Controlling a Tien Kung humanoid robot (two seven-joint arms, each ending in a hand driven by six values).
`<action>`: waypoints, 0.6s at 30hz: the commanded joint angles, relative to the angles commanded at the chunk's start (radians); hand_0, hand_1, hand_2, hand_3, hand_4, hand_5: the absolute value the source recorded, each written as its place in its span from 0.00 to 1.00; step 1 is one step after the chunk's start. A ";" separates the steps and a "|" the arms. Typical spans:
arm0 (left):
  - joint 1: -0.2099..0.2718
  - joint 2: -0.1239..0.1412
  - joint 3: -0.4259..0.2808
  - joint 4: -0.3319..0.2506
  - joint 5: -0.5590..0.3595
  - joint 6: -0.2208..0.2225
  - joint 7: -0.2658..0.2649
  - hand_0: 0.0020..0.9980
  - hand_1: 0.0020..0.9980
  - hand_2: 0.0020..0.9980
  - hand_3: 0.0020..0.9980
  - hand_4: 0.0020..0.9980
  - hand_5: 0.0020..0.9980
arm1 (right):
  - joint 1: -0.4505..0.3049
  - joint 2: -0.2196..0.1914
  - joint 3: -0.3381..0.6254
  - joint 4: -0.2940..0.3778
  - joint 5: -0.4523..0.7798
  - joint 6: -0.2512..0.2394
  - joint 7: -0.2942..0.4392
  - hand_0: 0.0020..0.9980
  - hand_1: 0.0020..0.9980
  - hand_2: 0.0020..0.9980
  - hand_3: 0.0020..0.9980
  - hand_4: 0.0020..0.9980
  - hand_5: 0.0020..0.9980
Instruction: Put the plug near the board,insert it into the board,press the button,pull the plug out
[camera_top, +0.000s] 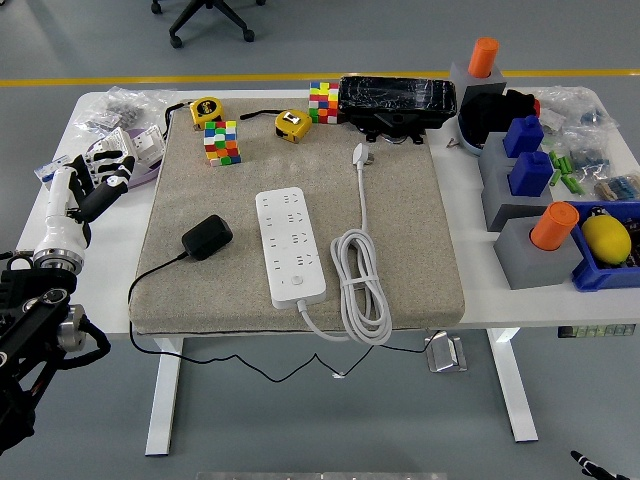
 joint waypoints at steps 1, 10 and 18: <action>0.000 0.001 0.000 0.000 0.000 0.000 0.000 0.44 0.54 0.54 0.57 0.75 0.32 | 0.000 0.000 -0.001 0.000 0.000 0.000 0.000 0.61 0.64 0.64 0.55 0.94 0.49; -0.007 0.006 0.008 -0.001 -0.005 0.001 -0.007 0.44 0.54 0.54 0.57 0.75 0.33 | 0.006 -0.002 -0.006 0.001 0.002 0.000 0.001 0.61 0.64 0.64 0.55 0.94 0.49; -0.010 0.008 0.014 -0.003 -0.009 -0.001 -0.011 0.44 0.54 0.54 0.57 0.75 0.33 | 0.004 -0.004 -0.011 0.000 0.003 0.001 0.000 0.61 0.64 0.64 0.55 0.94 0.49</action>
